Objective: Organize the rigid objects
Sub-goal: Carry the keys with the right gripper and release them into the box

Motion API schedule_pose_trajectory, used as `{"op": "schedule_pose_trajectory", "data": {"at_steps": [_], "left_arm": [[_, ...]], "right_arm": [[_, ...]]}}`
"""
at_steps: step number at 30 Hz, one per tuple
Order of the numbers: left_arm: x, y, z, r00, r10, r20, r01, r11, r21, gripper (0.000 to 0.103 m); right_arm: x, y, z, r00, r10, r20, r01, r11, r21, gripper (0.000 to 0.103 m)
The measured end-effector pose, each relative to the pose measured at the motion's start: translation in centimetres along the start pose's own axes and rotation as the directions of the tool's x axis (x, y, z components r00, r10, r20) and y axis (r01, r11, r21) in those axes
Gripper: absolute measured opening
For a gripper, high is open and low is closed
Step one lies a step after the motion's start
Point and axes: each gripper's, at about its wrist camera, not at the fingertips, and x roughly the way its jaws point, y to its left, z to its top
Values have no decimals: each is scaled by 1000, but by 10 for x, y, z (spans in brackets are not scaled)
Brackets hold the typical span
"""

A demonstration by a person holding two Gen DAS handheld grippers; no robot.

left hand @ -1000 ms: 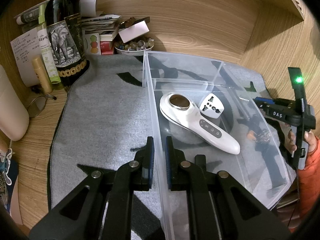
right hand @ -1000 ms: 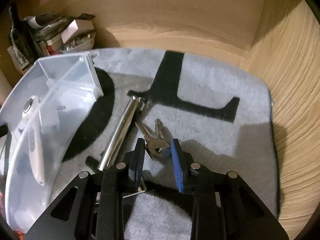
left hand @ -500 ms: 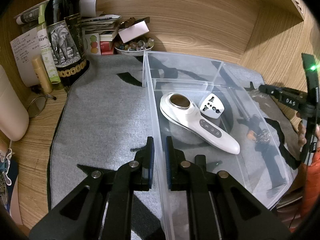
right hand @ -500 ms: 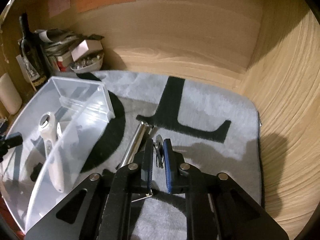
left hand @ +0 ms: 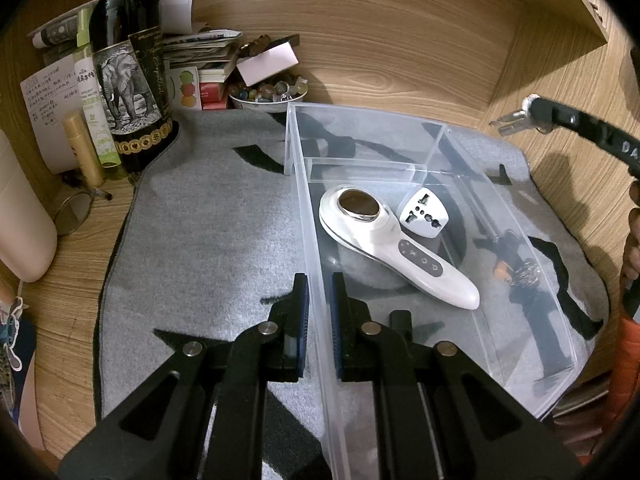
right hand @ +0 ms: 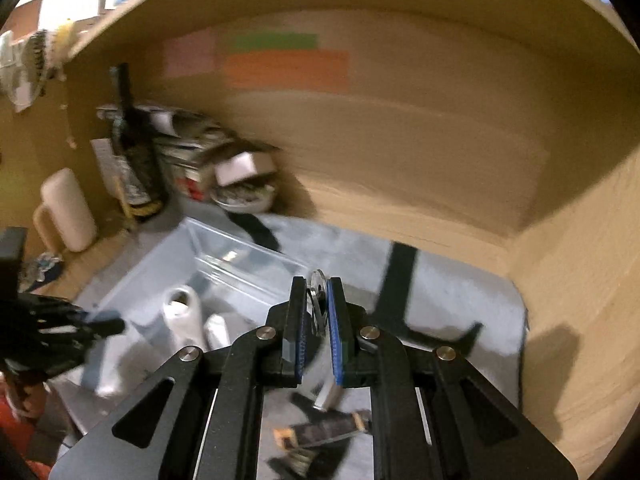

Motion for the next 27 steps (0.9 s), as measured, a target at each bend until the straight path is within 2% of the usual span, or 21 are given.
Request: {"op": "schedule_pose_trajectory", "data": {"at_steps": [7, 10, 17, 21, 24, 26, 27], "left_arm": [[1, -1, 1, 1000, 0, -1, 0, 1000, 2, 10], [3, -1, 2, 1000, -2, -1, 2, 1000, 3, 10], [3, -2, 2, 1000, -1, -1, 1, 1000, 7, 10], [3, -2, 2, 1000, 0, -1, 0, 1000, 6, 10], [2, -2, 2, 1000, 0, 0, 0, 1000, 7, 10], [3, -2, 2, 1000, 0, -1, 0, 1000, 7, 10], [2, -2, 1, 1000, 0, -1, 0, 1000, 6, 10]], "right_arm": [[1, 45, 7, 995, 94, 21, -92, 992, -84, 9], [3, 56, 5, 995, 102, 12, -101, 989, -107, 9], [5, 50, 5, 994, 111, -18, -112, 991, -77, 9], [9, 33, 4, 997, 68, -29, -69, 997, -34, 10], [15, 17, 0, 998, 38, -55, -38, 999, 6, 21], [18, 7, -4, 998, 5, -64, -3, 1000, 27, 36], [20, 2, -7, 997, -14, -71, 17, 999, 36, 39]]}}
